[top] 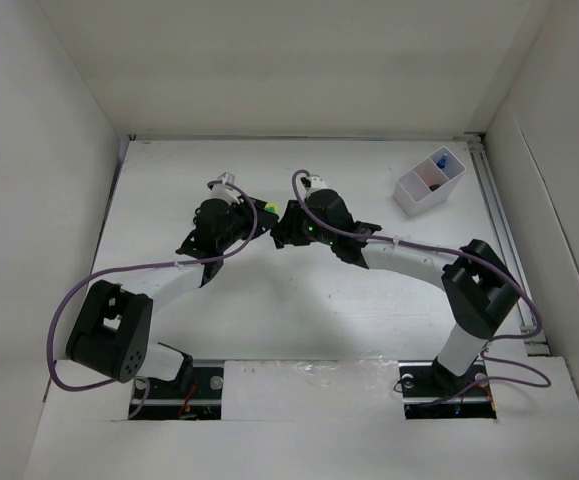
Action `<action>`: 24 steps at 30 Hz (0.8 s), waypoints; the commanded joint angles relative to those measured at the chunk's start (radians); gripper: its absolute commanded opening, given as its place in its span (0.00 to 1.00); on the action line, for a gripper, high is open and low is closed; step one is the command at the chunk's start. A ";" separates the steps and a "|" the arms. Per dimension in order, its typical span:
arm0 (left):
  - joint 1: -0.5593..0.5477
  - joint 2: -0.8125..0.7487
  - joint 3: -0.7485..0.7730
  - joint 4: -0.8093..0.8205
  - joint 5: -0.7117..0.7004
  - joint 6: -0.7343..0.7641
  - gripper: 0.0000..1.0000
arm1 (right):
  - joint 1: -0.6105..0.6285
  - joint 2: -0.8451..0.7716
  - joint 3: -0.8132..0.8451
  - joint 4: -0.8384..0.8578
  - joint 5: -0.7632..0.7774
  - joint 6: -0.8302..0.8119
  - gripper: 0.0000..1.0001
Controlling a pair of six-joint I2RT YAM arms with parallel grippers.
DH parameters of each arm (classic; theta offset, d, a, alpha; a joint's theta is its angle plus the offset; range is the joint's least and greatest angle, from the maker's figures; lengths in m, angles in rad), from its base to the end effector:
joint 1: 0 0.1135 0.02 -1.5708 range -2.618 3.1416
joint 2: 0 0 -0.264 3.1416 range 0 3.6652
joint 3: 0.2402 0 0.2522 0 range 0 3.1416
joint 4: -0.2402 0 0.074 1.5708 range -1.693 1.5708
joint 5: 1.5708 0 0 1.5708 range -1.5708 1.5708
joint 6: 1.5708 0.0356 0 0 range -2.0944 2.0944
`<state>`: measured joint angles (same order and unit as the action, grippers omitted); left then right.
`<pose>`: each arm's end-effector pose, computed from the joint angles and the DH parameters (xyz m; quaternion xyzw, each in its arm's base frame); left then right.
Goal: Sort the stationery into containers
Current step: Place the pen in the storage box.
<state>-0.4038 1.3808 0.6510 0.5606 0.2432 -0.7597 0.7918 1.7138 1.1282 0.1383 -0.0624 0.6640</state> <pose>0.2722 -0.1256 0.2359 -0.0573 0.7605 -0.4292 0.4838 0.2750 0.2817 0.2420 -0.0706 0.8431 0.3739 0.3799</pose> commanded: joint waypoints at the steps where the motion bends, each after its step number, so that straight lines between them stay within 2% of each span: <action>1: -0.003 0.009 0.007 0.032 0.034 0.033 0.00 | 0.012 -0.025 0.001 0.107 -0.039 0.017 0.31; 5: -0.003 0.009 0.007 0.032 0.034 0.051 0.00 | 0.012 -0.074 -0.033 0.098 -0.028 0.008 0.53; 9: -0.003 0.027 0.039 0.012 0.044 0.097 0.00 | 0.003 -0.161 -0.077 0.032 0.005 -0.004 0.65; 15: -0.003 0.081 0.101 -0.037 0.099 0.195 0.00 | -0.048 -0.247 -0.099 -0.026 0.047 -0.004 0.66; 18: -0.003 0.081 0.111 -0.028 0.169 0.270 0.00 | -0.100 -0.267 -0.099 -0.040 0.064 0.037 0.65; 24: -0.003 0.072 0.101 0.074 0.343 0.367 0.00 | -0.161 -0.240 -0.062 -0.071 -0.108 0.055 0.64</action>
<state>-0.4042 1.4723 0.7223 0.5438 0.4633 -0.4805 0.6353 1.4658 1.0328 0.0883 -0.0849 0.7006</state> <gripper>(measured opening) 0.177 0.640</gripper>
